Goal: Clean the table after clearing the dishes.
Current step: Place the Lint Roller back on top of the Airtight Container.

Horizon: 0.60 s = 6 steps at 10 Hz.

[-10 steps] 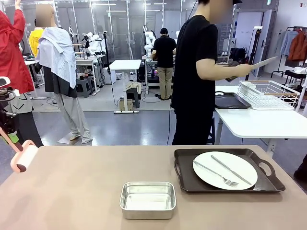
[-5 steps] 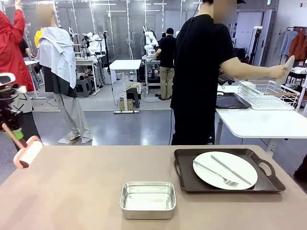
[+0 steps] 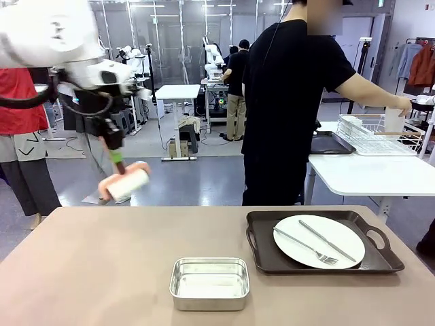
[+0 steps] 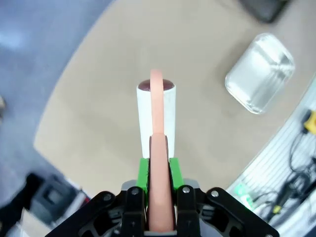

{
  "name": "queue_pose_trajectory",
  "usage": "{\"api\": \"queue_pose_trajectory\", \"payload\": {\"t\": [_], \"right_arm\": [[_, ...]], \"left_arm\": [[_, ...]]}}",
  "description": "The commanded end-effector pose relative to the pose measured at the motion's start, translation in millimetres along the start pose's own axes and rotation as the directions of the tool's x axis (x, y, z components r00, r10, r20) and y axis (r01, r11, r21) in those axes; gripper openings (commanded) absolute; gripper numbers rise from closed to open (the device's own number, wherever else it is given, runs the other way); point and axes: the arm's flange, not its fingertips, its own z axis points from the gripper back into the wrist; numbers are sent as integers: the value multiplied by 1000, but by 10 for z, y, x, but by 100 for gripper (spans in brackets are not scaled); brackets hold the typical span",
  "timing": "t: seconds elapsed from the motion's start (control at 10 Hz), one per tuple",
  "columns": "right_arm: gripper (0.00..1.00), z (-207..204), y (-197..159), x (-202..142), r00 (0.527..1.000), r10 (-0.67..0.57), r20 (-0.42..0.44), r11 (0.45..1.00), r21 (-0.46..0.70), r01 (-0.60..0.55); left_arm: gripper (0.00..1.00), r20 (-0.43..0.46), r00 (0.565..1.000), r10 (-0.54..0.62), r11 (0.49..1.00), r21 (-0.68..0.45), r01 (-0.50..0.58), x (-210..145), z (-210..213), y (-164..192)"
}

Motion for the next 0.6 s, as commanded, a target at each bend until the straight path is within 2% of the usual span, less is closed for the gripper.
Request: {"api": "queue_pose_trajectory", "payload": {"t": [0.0,0.1,0.3,0.5], "right_arm": [[100,28,22,-17,1000,5,6,1000,10,-5],[100,28,22,-17,1000,5,6,1000,10,-5],[100,28,22,-17,1000,5,6,1000,10,-5],[100,28,22,-17,1000,5,6,1000,10,-5]], "left_arm": [[21,-28,957,-288,956,-73,285,269,-150,-220],[21,-42,914,-403,911,-114,396,430,-227,-480],[21,-31,832,-554,814,-231,533,608,-442,-931],[21,-10,822,-569,800,-238,551,619,-458,-1099]]}}
